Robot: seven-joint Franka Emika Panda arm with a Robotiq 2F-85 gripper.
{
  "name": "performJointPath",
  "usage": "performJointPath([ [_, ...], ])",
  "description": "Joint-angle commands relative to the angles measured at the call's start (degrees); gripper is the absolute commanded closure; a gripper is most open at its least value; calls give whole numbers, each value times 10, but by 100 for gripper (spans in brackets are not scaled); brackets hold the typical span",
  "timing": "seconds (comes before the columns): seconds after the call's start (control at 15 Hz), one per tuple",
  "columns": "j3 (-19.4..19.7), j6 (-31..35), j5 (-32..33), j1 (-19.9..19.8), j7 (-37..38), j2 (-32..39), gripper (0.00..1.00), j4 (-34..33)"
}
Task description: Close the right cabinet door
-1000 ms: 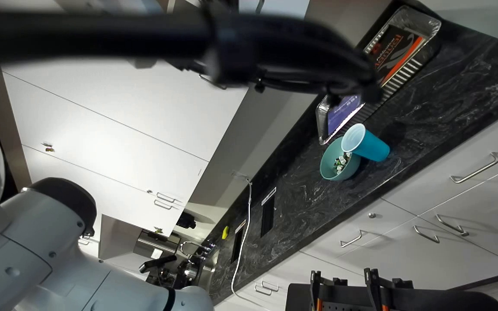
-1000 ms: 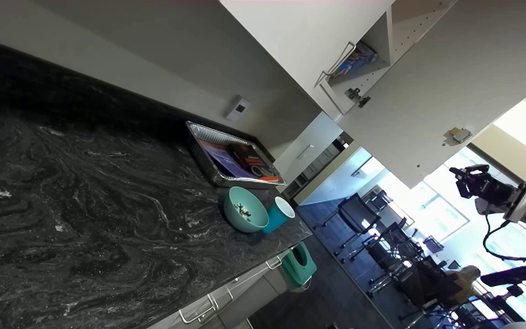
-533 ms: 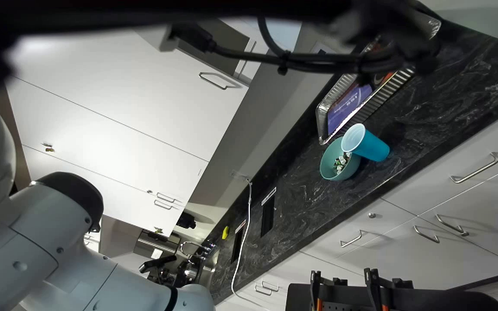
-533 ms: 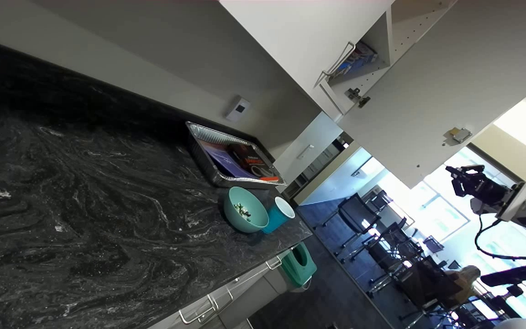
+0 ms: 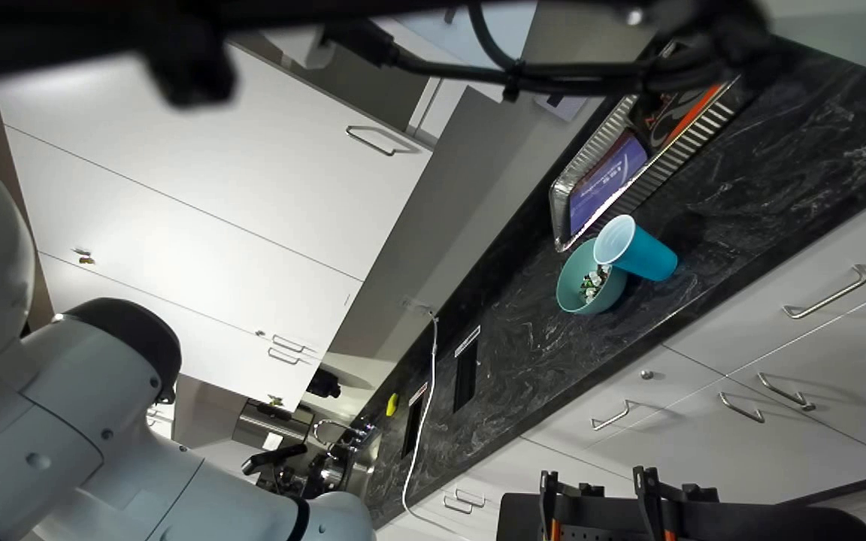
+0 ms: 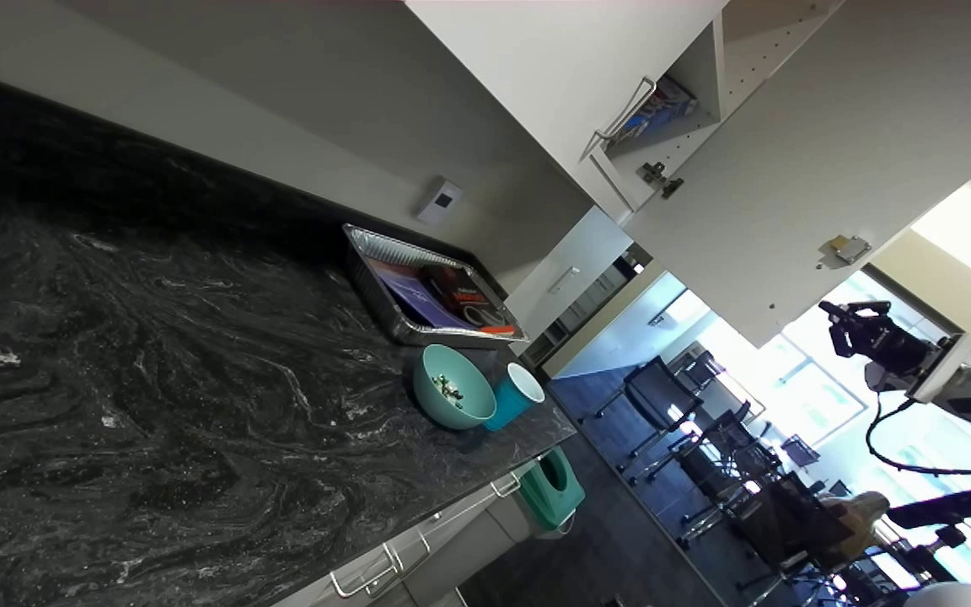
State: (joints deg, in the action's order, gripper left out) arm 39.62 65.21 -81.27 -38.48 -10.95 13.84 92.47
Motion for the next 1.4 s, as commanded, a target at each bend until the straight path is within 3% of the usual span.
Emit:
performJointPath([
  [0.0,-22,33,0,-9,-9,-7,100,6],
  [0.27,-36,40,10,-9,-9,-9,100,14],
  [1.07,-83,-39,48,-26,33,-4,100,24],
  [1.33,-98,-29,69,-17,13,-21,100,36],
])
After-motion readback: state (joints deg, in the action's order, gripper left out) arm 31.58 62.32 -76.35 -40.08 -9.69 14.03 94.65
